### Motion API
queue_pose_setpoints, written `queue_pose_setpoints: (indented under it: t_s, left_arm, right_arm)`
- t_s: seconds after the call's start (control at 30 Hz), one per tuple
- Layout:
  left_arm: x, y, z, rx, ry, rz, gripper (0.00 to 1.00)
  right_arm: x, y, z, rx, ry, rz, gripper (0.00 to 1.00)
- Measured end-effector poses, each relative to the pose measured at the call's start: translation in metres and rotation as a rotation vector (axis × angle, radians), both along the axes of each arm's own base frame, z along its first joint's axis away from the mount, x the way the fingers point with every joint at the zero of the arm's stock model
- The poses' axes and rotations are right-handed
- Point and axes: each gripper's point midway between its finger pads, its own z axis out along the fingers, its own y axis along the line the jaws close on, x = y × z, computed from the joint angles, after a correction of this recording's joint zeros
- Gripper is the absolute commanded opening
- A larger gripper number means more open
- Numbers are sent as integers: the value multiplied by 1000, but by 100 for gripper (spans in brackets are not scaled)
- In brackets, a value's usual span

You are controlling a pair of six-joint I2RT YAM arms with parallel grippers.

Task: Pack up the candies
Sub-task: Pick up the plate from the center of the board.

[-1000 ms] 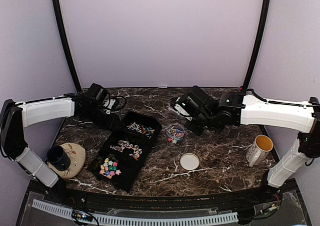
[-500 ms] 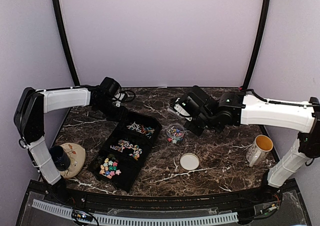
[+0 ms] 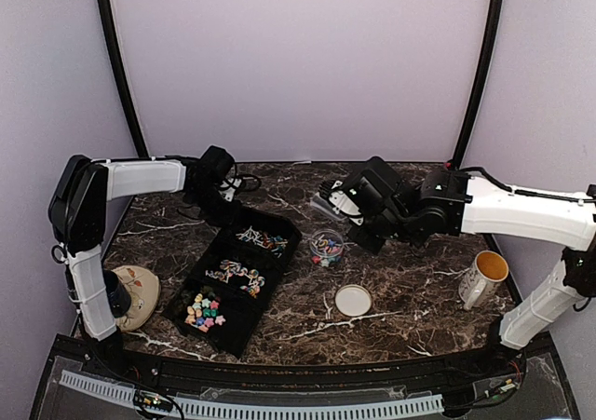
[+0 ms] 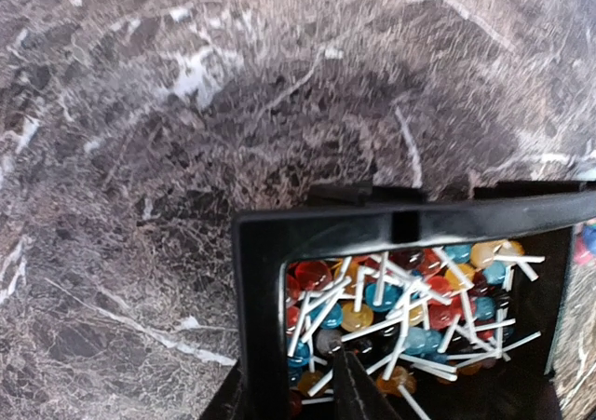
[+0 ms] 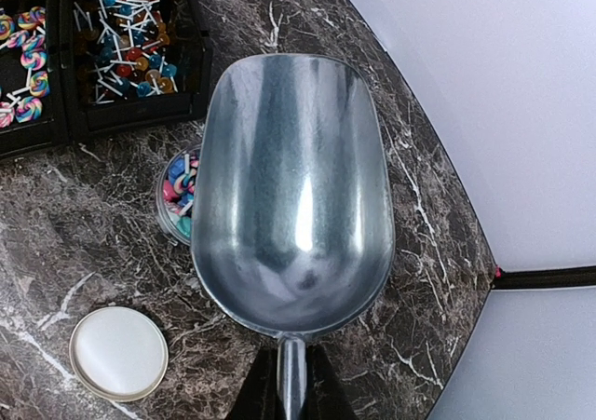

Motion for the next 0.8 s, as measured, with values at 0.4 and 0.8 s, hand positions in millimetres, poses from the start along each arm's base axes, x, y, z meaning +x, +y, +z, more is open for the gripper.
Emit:
queue_pose_setpoints:
  t_s: [0.4, 0.8]
  left_arm:
    - [-7, 2, -15, 23, 53, -22, 0]
    - [-10, -4, -16, -60, 84, -56, 0]
  right_arm:
    - [-17, 28, -10, -19, 81, 104, 0]
    - [-18, 33, -12, -9, 87, 96, 0]
